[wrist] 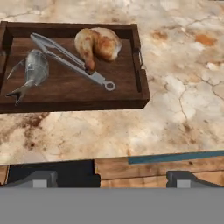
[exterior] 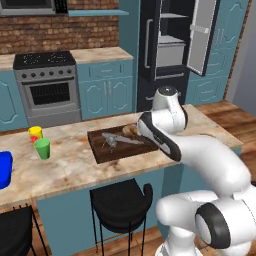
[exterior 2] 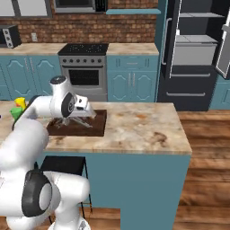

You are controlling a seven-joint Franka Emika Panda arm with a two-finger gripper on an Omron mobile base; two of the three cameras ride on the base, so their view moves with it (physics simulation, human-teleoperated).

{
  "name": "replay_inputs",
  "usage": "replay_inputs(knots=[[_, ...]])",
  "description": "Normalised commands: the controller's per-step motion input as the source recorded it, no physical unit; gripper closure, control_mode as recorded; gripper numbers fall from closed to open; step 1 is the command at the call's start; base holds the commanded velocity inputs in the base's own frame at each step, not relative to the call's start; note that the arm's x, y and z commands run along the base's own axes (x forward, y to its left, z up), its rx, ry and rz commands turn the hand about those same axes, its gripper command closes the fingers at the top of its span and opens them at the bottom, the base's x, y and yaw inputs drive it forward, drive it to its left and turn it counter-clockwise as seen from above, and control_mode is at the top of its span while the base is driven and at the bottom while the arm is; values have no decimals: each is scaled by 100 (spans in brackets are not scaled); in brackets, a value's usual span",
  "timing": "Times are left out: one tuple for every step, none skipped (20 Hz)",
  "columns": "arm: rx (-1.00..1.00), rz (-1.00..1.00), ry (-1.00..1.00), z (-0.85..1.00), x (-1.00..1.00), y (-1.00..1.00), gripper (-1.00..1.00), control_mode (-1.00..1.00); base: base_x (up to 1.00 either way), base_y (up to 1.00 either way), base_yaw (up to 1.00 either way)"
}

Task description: Gather the avocado and corn from the fridge and place them on a tray on the dining counter. Then gather the chicken drumstick and fish from the fridge and place them on the other tray.

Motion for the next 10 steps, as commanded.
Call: replay_inputs(knots=[[0, -3, -8, 46, -100, -10, -100, -100, 0, 0, 0], [0, -3, -7, 38, -100, -6, -100, -100, 0, 0, 0], [0, -3, -8, 36, -100, -3, -100, -100, 0, 0, 0], [0, -3, -8, 35, -100, -2, -100, -100, 0, 0, 0], [0, -2, -9, 32, -100, 0, -100, -100, 0, 0, 0], [0, -2, -8, 31, -100, 0, -100, -100, 0, 0, 0], [0, -1, -9, 30, -100, 0, -100, -100, 0, 0, 0], [0, -1, -10, 28, -100, 0, -100, -100, 0, 0, 0], [0, -1, -11, 28, -100, 0, -100, -100, 0, 0, 0], [0, -1, -12, 30, -98, 0, -100, -100, 0, 0, 0]])
